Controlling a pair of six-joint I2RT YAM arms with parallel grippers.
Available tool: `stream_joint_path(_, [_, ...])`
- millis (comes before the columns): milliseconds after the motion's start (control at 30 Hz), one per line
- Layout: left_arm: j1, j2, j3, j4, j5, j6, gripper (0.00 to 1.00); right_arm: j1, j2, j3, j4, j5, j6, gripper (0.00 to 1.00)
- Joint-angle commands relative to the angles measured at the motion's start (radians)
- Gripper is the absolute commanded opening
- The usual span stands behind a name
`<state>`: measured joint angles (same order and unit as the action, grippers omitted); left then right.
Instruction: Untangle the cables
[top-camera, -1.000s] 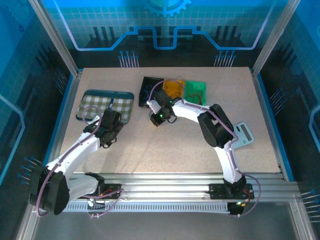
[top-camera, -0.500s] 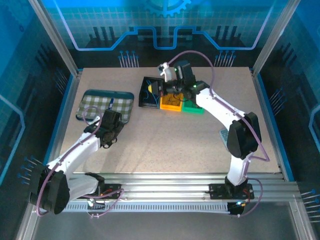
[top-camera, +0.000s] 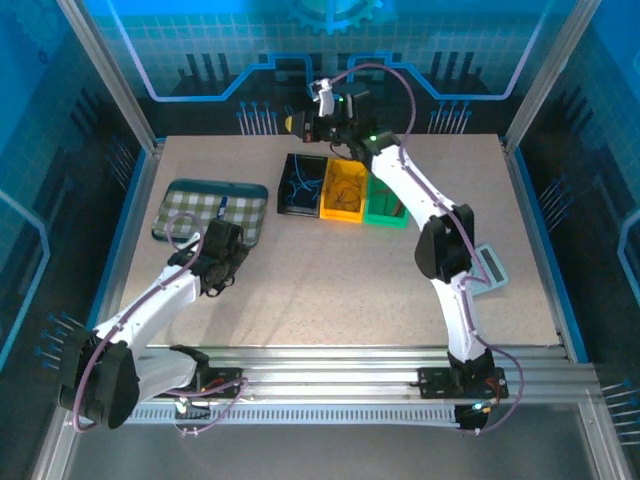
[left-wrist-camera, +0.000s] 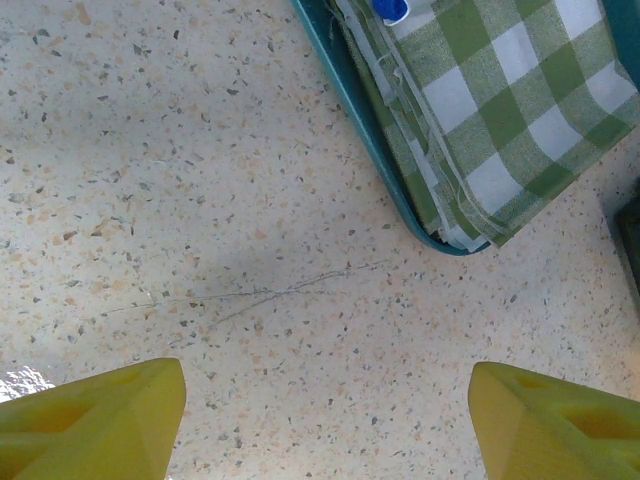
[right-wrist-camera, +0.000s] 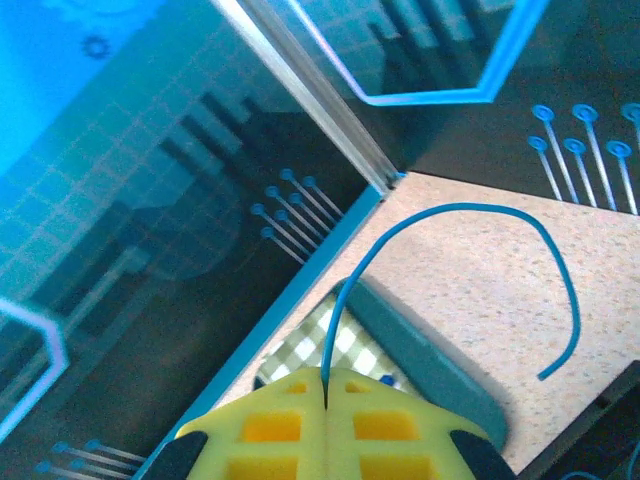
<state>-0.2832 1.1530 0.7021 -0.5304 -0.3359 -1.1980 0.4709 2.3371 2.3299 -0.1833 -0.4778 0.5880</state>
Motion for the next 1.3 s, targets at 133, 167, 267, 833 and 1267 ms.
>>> stream_joint_path(133, [0.009,-0.006,0.008,-0.035,-0.010,0.022,0.76,-0.010,0.193,0.205,-0.019,0.138,0.056,0.05])
stream_joint_path(167, [0.009,-0.004,0.007,-0.034,-0.008,0.018,0.76,-0.010,0.206,0.216,-0.019,0.166,0.058,0.05])
stream_joint_path(267, [0.008,0.005,0.008,-0.034,0.000,0.012,0.76,-0.010,0.239,0.237,-0.001,0.231,0.071,0.05])
stream_joint_path(833, [0.009,0.069,0.039,-0.002,0.026,0.046,0.76,0.106,0.169,0.044,-0.305,0.442,-0.134,0.03])
stream_joint_path(1267, [0.009,0.054,0.034,-0.002,0.026,0.066,0.77,0.106,0.265,0.187,-0.468,0.509,-0.036,0.24])
